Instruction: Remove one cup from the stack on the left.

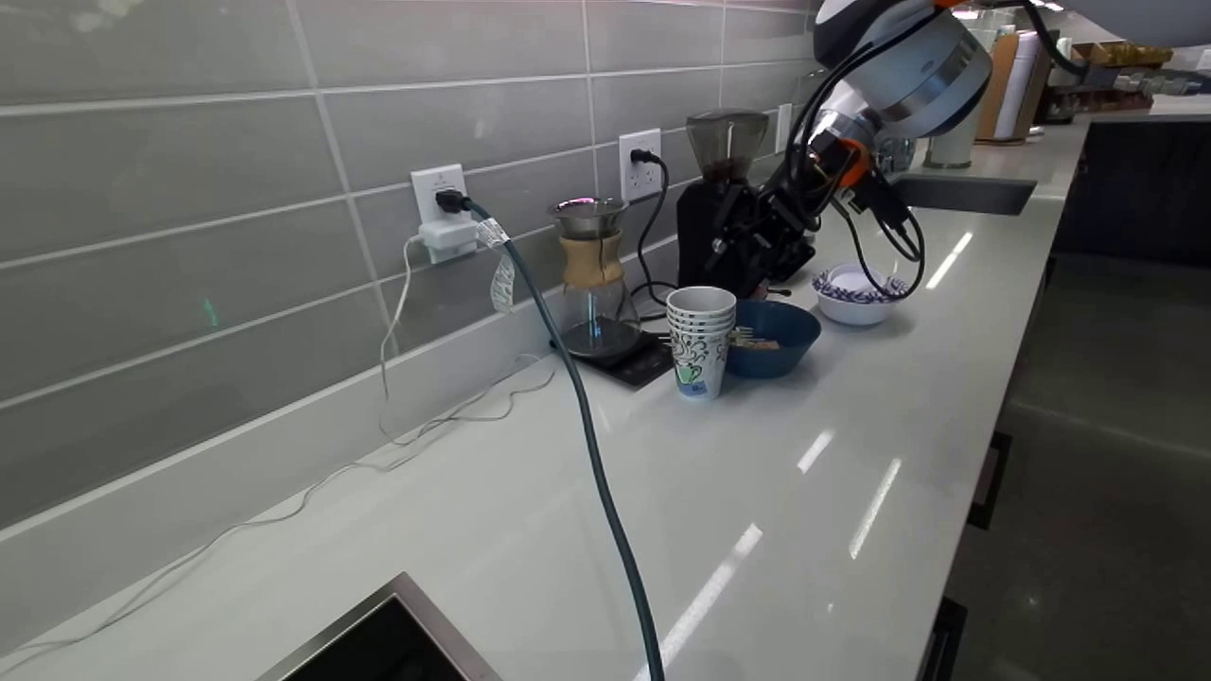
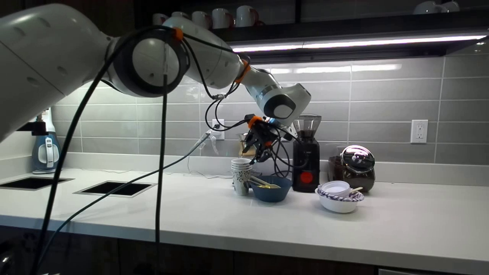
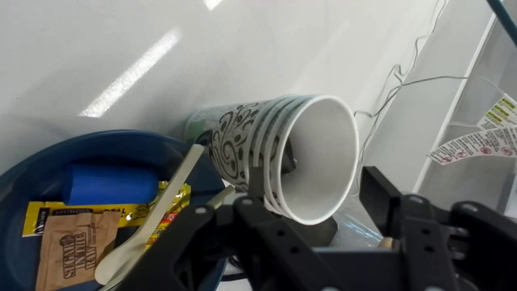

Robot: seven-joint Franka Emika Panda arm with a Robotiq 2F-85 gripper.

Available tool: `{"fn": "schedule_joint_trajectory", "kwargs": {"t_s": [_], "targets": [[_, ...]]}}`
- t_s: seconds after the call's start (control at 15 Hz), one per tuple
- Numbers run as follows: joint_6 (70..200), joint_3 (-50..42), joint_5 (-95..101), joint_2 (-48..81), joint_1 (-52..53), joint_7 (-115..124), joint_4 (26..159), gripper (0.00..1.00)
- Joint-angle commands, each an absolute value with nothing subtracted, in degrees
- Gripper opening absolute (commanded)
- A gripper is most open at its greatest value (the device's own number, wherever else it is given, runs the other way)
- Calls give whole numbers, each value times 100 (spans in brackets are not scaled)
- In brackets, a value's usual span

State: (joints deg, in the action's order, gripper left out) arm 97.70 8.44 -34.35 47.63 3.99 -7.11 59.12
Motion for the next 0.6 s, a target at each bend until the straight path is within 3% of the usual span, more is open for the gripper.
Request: {"fn": "schedule_joint_trajectory", "kwargs": {"t_s": [0.0,0.47,0.53], "targets": [[9375,986,-3106,5243,436,-328,5059,64],[8993,1123,-2838,5584,456,-35,4435,38],[8933,1133,-2815,5631,460,6,4369,41]]}}
